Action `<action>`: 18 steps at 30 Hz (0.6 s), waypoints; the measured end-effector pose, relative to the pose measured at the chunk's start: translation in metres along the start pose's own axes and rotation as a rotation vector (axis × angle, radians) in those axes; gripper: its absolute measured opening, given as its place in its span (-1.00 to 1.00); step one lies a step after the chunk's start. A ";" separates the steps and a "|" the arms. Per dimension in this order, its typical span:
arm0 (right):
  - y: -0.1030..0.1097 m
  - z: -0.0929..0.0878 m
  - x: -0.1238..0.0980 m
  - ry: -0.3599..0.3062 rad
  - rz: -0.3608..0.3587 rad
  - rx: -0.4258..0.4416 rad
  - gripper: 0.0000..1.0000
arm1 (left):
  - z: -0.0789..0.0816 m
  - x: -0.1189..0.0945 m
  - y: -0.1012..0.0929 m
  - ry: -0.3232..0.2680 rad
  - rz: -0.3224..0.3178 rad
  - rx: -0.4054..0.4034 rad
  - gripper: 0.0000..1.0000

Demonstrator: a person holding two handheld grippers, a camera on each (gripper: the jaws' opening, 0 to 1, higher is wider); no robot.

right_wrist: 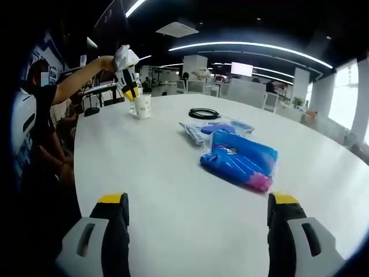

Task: Arrange the tabletop items into an orderly group along one side of the table until the central work area is clear of visible clutter.

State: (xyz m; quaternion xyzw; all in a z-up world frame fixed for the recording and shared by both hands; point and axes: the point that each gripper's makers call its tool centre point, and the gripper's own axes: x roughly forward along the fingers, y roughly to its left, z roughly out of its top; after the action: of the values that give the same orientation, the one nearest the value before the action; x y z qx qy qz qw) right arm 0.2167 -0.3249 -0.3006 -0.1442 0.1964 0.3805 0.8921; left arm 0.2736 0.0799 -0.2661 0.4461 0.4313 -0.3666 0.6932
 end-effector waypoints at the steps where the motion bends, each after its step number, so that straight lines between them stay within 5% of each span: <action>1: 0.000 0.000 0.000 0.000 0.000 0.001 0.94 | 0.000 0.000 0.000 0.000 -0.001 0.001 -0.90; 18: -0.001 -0.003 -0.004 0.003 -0.005 0.001 0.92 | 0.000 0.001 0.001 0.003 0.027 0.013 -0.86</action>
State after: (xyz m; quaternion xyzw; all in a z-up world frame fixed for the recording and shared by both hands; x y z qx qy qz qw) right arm 0.2144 -0.3289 -0.3012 -0.1447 0.1978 0.3780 0.8928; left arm 0.2751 0.0803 -0.2663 0.4570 0.4239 -0.3594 0.6945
